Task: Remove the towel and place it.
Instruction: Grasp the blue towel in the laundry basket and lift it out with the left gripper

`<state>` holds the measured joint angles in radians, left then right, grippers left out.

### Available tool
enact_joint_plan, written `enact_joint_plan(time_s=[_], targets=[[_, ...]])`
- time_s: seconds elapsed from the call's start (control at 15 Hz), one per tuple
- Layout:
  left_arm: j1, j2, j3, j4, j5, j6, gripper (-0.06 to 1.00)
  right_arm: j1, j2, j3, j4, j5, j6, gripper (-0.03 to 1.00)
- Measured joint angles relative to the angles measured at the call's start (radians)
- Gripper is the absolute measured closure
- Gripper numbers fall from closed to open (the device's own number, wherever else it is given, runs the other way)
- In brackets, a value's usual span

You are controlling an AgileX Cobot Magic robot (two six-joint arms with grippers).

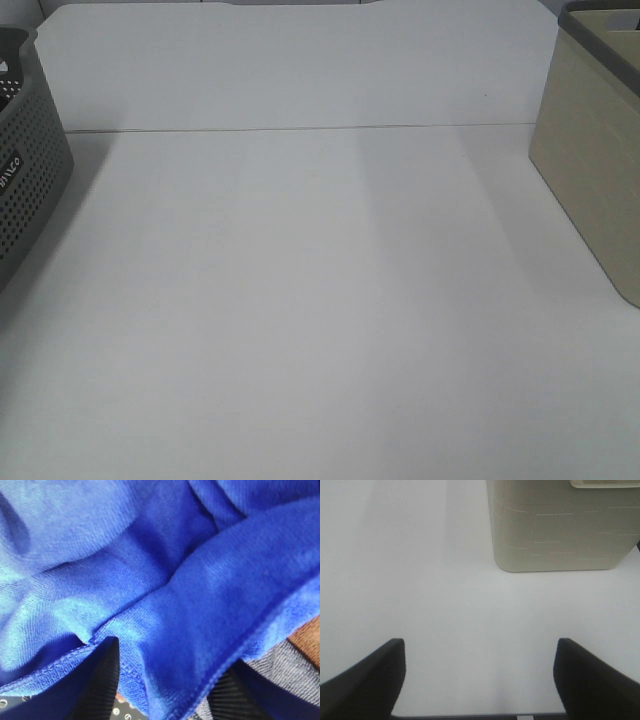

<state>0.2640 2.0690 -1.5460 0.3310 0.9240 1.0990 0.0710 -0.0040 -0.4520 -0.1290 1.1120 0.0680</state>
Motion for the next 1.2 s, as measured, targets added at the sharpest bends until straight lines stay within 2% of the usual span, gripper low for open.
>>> enact_joint_plan(time_s=[0.13, 0.2, 0.27, 0.47, 0.6, 0.87, 1.07, 1.2], targets=[[-0.001, 0.0, 0.0, 0.0, 0.0, -0.004, 0.5, 0.0, 0.0, 0.0, 0.0, 0.0, 0.0, 0.17], [-0.001, 0.0, 0.0, 0.0, 0.0, -0.004, 0.56, 0.0, 0.0, 0.0, 0.0, 0.0, 0.0, 0.17], [-0.001, 0.011, 0.0, 0.02, 0.0, -0.004, 0.74, 0.0, 0.0, 0.0, 0.0, 0.0, 0.0, 0.17], [-0.001, 0.033, 0.0, 0.074, 0.005, -0.004, 0.94, 0.0, 0.0, 0.0, 0.0, 0.0, 0.0, 0.17], [-0.001, 0.034, -0.008, 0.078, -0.004, -0.005, 0.94, 0.0, 0.0, 0.0, 0.0, 0.0, 0.0, 0.17], [-0.009, -0.003, -0.115, 0.026, 0.012, -0.082, 0.94, 0.0, 0.0, 0.0, 0.0, 0.0, 0.0, 0.17], [-0.043, -0.135, -0.152, -0.083, 0.024, -0.126, 0.94, 0.0, 0.0, 0.0, 0.0, 0.0, 0.0, 0.17], [-0.05, -0.227, -0.152, -0.197, 0.026, -0.129, 0.94, 0.0, 0.0, 0.0, 0.0, 0.0, 0.0, 0.17]])
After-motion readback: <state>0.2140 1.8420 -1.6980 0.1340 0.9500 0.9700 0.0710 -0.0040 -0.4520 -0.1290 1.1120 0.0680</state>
